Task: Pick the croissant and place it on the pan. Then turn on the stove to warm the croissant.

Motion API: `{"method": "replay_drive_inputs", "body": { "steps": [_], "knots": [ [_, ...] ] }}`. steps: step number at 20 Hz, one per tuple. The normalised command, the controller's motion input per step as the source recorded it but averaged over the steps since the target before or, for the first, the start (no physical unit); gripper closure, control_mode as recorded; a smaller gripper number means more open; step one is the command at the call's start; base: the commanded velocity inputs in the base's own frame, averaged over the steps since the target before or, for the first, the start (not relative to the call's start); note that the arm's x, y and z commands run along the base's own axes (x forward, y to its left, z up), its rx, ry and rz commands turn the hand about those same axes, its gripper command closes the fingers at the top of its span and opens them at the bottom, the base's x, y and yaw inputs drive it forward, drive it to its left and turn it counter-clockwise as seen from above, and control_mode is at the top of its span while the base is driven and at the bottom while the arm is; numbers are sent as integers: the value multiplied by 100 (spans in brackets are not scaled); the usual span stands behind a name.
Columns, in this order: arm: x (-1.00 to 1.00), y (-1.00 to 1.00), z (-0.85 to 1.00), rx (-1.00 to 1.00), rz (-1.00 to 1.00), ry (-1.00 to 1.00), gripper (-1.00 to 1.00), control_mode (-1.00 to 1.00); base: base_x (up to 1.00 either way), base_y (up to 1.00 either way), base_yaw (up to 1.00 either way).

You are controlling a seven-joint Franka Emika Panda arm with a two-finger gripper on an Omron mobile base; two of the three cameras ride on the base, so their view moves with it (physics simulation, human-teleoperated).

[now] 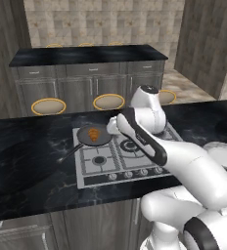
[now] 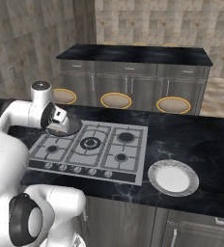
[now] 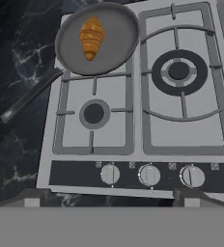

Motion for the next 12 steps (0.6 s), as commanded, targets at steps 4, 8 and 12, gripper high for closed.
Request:
{"method": "replay_drive_inputs", "body": {
  "steps": [4,8,12],
  "knots": [
    [-49,-13,0,0,0,0,-100,-100,0,0,0],
    [-43,-11,0,0,0,1,-100,-100,0,0,0],
    [-35,-11,0,0,0,7,-100,-100,0,0,0]
  ]
}}
